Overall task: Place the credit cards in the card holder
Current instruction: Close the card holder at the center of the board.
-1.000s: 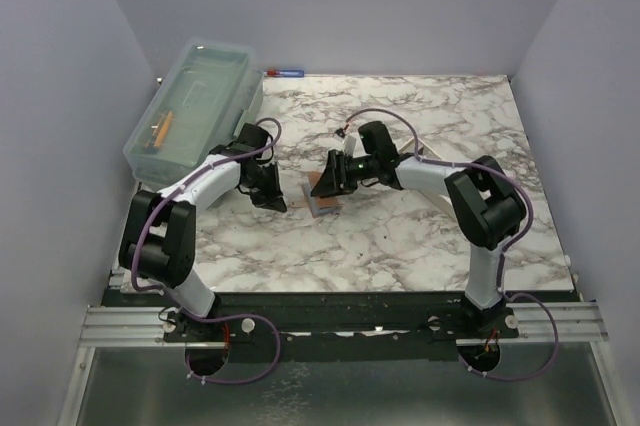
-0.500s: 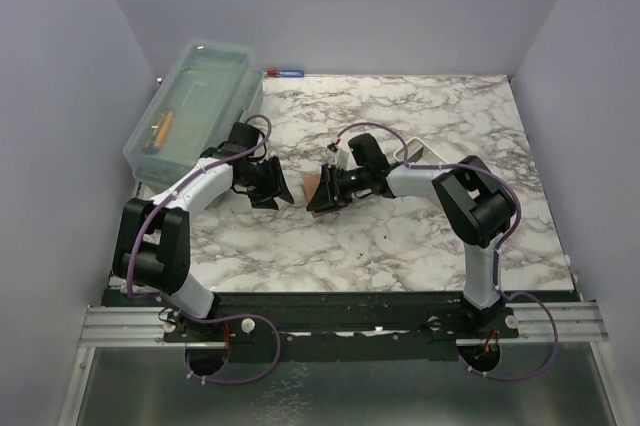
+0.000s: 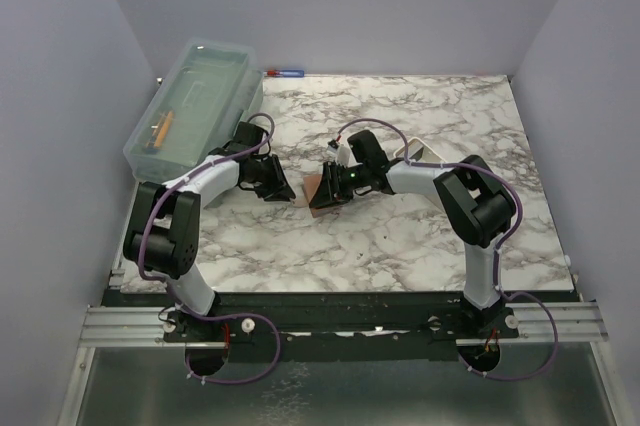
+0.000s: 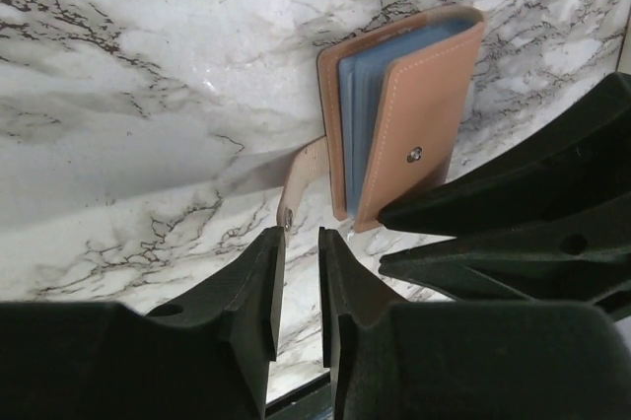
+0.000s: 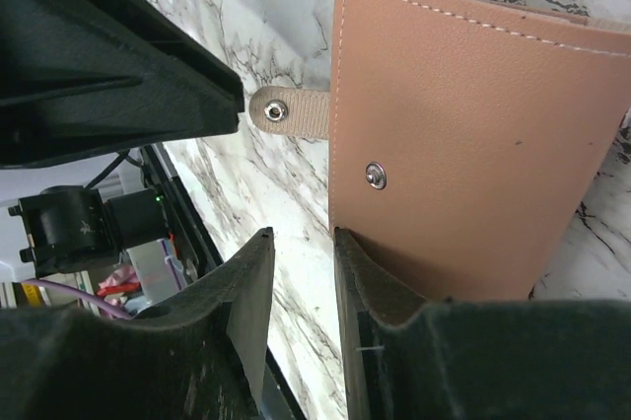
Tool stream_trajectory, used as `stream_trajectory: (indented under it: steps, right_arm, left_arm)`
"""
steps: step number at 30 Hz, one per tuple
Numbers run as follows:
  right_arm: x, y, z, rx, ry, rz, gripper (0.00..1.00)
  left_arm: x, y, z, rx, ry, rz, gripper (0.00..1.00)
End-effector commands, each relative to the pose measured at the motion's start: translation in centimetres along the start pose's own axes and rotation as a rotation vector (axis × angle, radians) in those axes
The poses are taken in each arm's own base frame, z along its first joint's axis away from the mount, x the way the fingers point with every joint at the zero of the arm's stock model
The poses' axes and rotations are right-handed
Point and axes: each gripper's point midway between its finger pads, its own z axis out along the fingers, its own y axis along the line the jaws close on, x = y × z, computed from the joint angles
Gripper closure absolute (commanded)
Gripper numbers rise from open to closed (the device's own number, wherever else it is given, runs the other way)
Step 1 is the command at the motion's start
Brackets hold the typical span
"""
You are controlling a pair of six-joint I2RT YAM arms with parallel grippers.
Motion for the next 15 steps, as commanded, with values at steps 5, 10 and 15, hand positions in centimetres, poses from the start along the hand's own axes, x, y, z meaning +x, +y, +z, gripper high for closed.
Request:
stream_trajectory:
  steps: [5,10,15]
  right_arm:
    - [-0.6,-0.5,-0.3,0.036,-0.019,-0.019,0.67]
    - [-0.6,-0.5,-0.3,0.038,-0.018,-0.020,0.67]
    - [-0.4,-0.7,-0.3,0.042,-0.013,-0.018,0.67]
  left_arm:
    - [-0.2,0.8,1.2,-0.010,-0.001,-0.018,0.78]
    - [0.1,1.3,1.2,-0.025,0.001,-0.023,0.76]
    - [0.0,1.6,0.4,-0.048,-0.042,-0.012,0.72]
